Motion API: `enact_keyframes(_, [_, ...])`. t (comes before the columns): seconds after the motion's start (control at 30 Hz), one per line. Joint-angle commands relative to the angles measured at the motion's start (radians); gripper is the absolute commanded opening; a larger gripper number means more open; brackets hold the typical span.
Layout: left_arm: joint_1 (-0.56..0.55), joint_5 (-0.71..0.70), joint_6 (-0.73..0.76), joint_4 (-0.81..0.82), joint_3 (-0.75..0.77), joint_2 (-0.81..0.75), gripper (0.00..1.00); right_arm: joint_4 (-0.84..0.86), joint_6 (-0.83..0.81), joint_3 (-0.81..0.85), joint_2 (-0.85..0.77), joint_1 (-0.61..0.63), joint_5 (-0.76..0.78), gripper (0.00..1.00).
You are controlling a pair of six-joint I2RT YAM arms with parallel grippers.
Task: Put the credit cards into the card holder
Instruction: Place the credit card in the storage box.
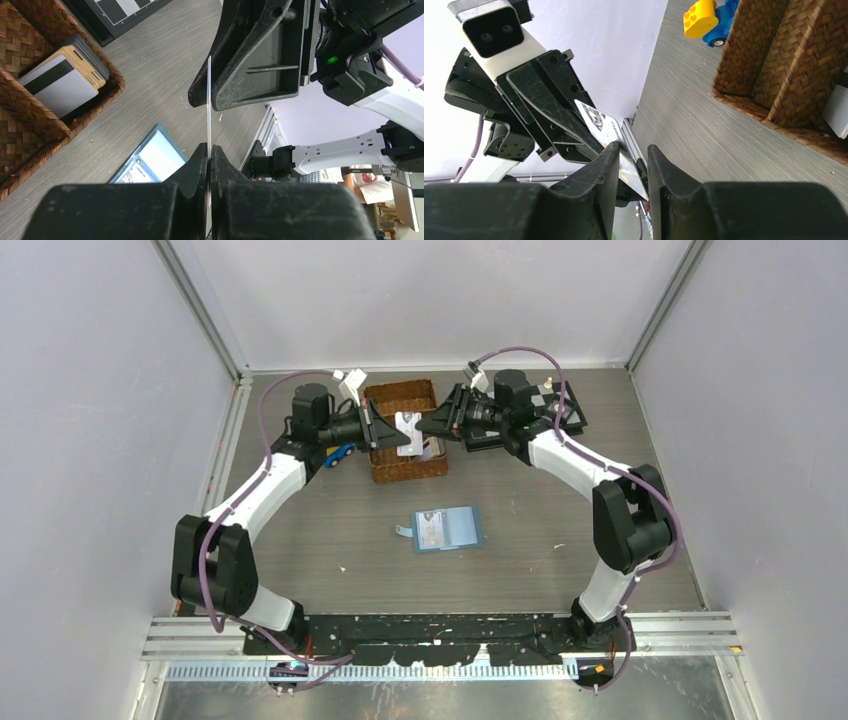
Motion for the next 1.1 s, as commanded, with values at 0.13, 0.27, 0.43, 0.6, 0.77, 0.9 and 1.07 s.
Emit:
enact_keyframes(0.13, [0.031, 0.051, -0.071, 0.133, 0.004, 0.062, 0.0, 0.16, 0.071, 0.08, 0.063, 0.009, -0.071, 0.26])
enact_keyframes(0.27, [0.038, 0.048, -0.072, 0.132, 0.016, 0.09, 0.0, 0.161, 0.071, 0.095, 0.087, 0.009, -0.069, 0.09])
enact_keyframes(0.43, [0.066, 0.018, -0.056, 0.099, 0.029, 0.119, 0.25, 0.026, -0.047, 0.145, 0.123, 0.006, 0.044, 0.01])
enact_keyframes(0.6, [0.118, -0.099, 0.005, -0.025, 0.041, 0.134, 0.5, -0.153, -0.186, 0.229, 0.176, -0.001, 0.196, 0.01])
enact_keyframes(0.77, [0.13, -0.17, 0.055, -0.128, 0.061, 0.151, 0.55, -0.251, -0.235, 0.307, 0.257, -0.002, 0.247, 0.0])
enact_keyframes(0.9, [0.129, -0.152, 0.05, -0.112, 0.052, 0.147, 0.52, -0.213, -0.197, 0.292, 0.256, -0.005, 0.222, 0.01])
enact_keyframes(1.07, [0.13, -0.097, 0.032, -0.096, 0.06, 0.146, 0.47, -0.114, -0.12, 0.262, 0.205, -0.017, 0.156, 0.01])
